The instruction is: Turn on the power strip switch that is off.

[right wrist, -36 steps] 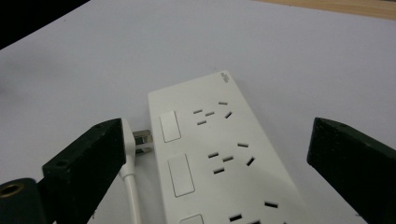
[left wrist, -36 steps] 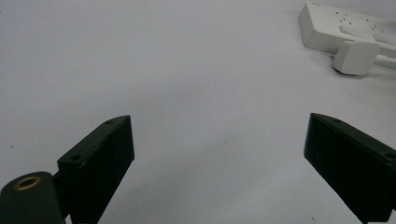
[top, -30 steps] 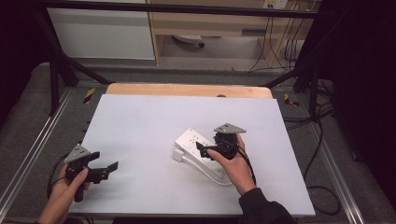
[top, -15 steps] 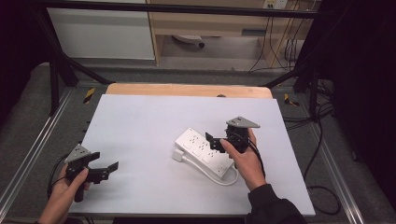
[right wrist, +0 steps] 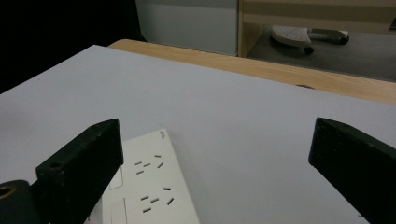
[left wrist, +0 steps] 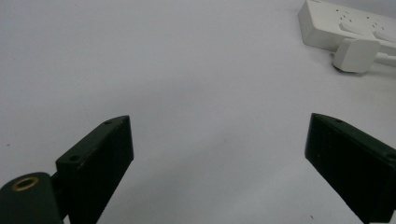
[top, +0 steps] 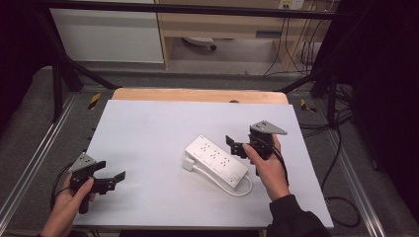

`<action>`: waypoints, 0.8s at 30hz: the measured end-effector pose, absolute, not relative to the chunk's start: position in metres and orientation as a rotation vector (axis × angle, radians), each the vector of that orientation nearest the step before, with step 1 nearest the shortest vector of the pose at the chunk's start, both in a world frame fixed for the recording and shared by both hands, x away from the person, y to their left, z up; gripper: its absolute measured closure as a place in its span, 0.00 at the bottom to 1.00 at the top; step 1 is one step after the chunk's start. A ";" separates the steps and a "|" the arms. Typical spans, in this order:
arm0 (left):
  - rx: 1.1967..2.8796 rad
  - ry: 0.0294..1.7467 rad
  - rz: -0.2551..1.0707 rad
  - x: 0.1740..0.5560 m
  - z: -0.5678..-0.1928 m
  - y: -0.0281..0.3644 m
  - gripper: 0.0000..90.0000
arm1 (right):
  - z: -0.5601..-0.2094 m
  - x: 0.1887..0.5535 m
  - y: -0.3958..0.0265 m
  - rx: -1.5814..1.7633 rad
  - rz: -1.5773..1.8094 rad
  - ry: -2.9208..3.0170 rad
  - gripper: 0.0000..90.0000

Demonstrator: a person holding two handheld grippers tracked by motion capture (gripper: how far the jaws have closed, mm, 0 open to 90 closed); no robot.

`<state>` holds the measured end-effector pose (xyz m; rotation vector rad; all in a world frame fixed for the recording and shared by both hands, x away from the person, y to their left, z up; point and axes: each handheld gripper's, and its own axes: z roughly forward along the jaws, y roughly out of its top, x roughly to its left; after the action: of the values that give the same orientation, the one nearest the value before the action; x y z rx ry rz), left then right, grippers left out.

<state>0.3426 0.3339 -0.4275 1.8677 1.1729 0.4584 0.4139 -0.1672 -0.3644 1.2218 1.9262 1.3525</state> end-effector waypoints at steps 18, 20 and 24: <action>1.868 1.177 0.458 0.342 -0.428 0.334 0.09 | -0.369 0.396 -0.221 1.291 1.339 1.819 0.03; 1.867 1.176 0.461 0.343 -0.428 0.333 0.09 | -0.371 0.393 -0.228 1.306 1.337 1.805 0.03; 1.866 1.177 0.460 0.343 -0.428 0.333 0.09 | -0.376 0.388 -0.242 1.328 1.325 1.776 0.03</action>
<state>0.3426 0.3333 -0.4281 1.8661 1.1774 0.4601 0.3883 -0.2416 -0.3757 1.3277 1.7764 1.3255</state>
